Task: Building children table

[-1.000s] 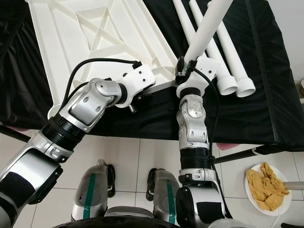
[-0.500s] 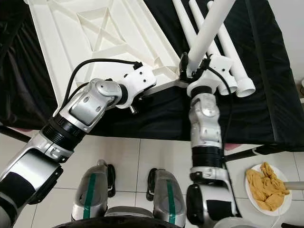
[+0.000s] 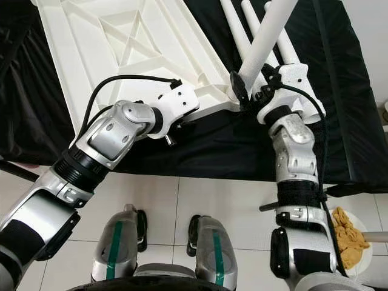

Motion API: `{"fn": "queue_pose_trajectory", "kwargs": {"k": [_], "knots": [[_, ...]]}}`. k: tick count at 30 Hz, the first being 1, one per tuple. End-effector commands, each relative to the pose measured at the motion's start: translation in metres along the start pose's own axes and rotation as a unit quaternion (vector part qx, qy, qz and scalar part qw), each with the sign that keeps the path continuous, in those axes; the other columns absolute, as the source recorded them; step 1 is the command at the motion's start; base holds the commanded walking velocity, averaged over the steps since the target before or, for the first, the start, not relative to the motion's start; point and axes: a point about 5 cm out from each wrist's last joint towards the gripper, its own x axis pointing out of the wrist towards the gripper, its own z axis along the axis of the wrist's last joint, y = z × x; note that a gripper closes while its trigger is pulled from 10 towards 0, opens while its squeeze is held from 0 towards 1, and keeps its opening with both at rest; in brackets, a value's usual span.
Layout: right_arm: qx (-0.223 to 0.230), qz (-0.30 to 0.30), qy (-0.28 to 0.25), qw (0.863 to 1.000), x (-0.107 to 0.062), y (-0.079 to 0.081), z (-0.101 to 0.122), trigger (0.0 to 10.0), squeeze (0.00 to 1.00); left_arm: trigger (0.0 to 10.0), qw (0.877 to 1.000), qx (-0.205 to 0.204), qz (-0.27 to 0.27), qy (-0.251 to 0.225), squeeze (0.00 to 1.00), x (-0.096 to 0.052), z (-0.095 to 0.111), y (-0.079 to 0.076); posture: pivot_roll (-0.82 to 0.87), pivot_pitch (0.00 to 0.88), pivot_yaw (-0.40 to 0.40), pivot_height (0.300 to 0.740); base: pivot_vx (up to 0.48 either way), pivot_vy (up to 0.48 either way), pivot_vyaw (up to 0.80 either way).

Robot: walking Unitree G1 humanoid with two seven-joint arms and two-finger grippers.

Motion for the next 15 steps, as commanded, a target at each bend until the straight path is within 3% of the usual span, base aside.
{"fn": "queue_pose_trajectory", "kwargs": {"k": [1, 7, 15], "knots": [[-0.003, 0.04, 0.01, 0.999, -0.001, -0.003, -0.003, 10.0, 0.0, 10.0, 1.0, 0.009, -0.011, 0.001, 0.0, 0.001, 0.002, -0.003, 0.01, 0.014, -0.055, 0.74, 0.0, 0.0, 0.0], [-0.02, 0.074, 0.031, 0.997, 0.001, -0.011, -0.006, 10.0, 0.0, 10.0, 1.0, 0.011, -0.012, 0.0, 0.0, 0.002, 0.002, -0.003, 0.01, 0.005, -0.051, 0.74, 0.0, 0.0, 0.0], [-0.034, 0.073, 0.037, 0.996, 0.01, -0.024, -0.004, 10.0, 0.0, 10.0, 1.0, 0.012, -0.011, 0.0, 0.0, 0.002, 0.002, -0.003, 0.02, 0.0, -0.053, 0.74, 0.0, 0.0, 0.0]]}}
